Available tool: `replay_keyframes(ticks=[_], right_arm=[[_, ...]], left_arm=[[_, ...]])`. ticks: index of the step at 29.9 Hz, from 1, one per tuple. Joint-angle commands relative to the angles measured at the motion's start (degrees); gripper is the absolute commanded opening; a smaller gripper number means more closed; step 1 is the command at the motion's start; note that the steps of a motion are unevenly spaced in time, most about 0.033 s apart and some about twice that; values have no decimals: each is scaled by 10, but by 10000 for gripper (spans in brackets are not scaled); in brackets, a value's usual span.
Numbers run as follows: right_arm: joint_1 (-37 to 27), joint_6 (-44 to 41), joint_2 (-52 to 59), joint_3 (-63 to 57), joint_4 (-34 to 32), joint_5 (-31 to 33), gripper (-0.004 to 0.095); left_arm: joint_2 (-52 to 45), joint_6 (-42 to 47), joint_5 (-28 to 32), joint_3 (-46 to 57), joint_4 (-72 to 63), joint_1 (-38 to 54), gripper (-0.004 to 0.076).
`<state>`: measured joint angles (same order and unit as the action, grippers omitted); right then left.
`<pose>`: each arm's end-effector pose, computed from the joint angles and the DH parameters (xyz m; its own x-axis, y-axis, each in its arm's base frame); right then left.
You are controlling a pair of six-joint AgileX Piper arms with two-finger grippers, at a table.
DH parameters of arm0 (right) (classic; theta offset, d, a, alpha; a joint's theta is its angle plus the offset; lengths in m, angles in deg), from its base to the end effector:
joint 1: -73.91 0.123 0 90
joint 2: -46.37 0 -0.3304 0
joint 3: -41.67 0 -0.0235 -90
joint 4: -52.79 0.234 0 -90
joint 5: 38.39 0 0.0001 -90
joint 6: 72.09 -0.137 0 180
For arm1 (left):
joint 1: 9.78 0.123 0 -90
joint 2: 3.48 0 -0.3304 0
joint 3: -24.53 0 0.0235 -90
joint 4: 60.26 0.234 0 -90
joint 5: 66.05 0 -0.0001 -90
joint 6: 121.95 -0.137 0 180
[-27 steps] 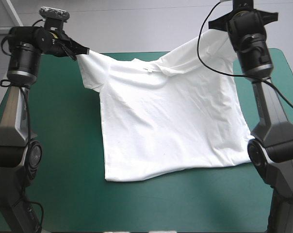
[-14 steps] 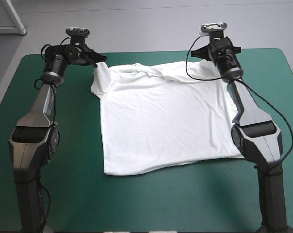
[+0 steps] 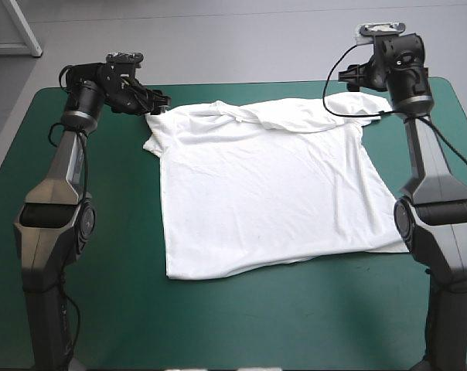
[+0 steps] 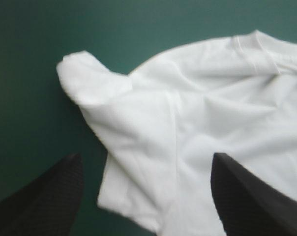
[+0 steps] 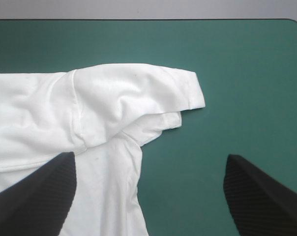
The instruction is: Fold the cloth
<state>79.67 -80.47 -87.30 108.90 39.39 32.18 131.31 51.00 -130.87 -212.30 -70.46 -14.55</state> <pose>0.5255 0.0229 0.3800 -0.7167 -0.0065 -0.6973 0.1001 0.9887 -0.1120 0.5354 -0.0667 0.3220 -0.7806 0.1113 -0.6150 0.2161 0.9714 -0.0984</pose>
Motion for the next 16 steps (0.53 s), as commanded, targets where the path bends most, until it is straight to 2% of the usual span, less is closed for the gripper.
replay_keyframes(ticks=[1,6,12,14,16], right_arm=[[-9,26,95,-17,15,-6,737],[-11,29,205,-155,21,-6,680],[-11,52,337,-380,15,-8,651],[-11,52,372,-449,4,-13,651],[-15,43,411,-519,2,-44,650]], left_arm=[[-58,32,-92,-33,-12,-5,526],[-105,49,-91,32,-12,-29,523],[-213,51,-91,209,23,-84,523],[-248,75,-90,267,57,-101,523],[-285,97,-90,322,88,-115,523]])
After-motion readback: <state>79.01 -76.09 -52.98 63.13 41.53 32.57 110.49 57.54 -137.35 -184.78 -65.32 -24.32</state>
